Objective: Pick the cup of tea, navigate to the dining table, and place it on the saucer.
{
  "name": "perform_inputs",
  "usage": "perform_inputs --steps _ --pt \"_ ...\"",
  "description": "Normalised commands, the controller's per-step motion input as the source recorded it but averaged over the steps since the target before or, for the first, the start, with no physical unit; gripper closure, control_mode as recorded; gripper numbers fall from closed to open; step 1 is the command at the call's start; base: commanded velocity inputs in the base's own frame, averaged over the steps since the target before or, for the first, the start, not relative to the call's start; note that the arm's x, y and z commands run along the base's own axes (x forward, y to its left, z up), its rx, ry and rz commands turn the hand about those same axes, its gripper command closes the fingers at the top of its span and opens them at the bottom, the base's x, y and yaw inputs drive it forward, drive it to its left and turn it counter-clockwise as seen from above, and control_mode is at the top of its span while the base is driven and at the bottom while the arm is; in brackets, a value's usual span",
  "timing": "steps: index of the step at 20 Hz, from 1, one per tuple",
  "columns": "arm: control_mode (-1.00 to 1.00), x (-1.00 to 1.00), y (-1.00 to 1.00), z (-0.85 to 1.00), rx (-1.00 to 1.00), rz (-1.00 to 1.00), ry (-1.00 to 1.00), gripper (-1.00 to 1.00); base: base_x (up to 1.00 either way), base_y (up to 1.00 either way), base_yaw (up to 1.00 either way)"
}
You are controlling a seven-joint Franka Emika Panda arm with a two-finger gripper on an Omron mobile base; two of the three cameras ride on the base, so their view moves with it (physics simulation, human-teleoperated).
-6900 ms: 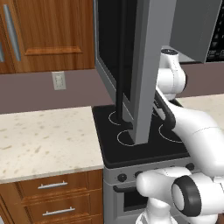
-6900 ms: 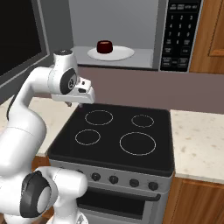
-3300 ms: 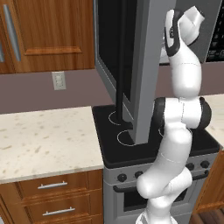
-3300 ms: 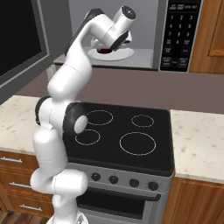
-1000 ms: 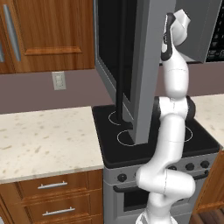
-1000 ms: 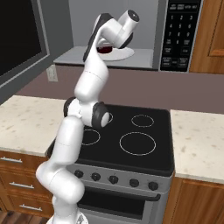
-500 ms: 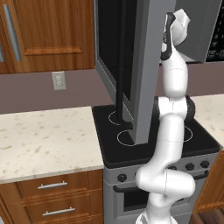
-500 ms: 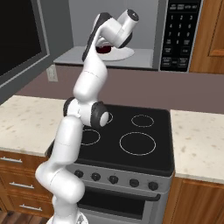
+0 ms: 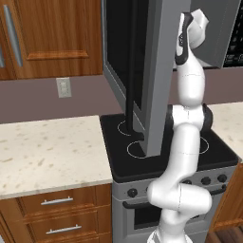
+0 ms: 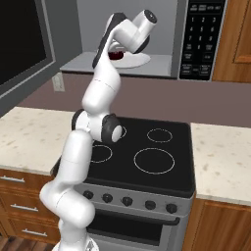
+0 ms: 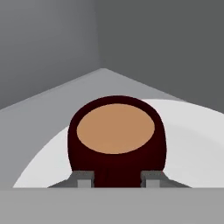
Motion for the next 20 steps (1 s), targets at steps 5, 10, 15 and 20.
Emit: perform_inputs --steps 5,10,15,20 --pt "-1.00 -0.18 0.00 0.00 0.00 0.01 0.00 1.00 0.00 0.00 0.00" --pt "-1.00 -0.35 0.00 0.00 0.00 0.00 0.00 1.00 0.00 0.00 0.00" --pt "-1.00 -0.93 -0.08 0.01 0.00 0.00 0.00 1.00 0.00 0.00 0.00" --pt "-1.00 -1.00 -0.01 -0.17 0.00 -0.04 -0.09 1.00 0.00 0.00 0.00"
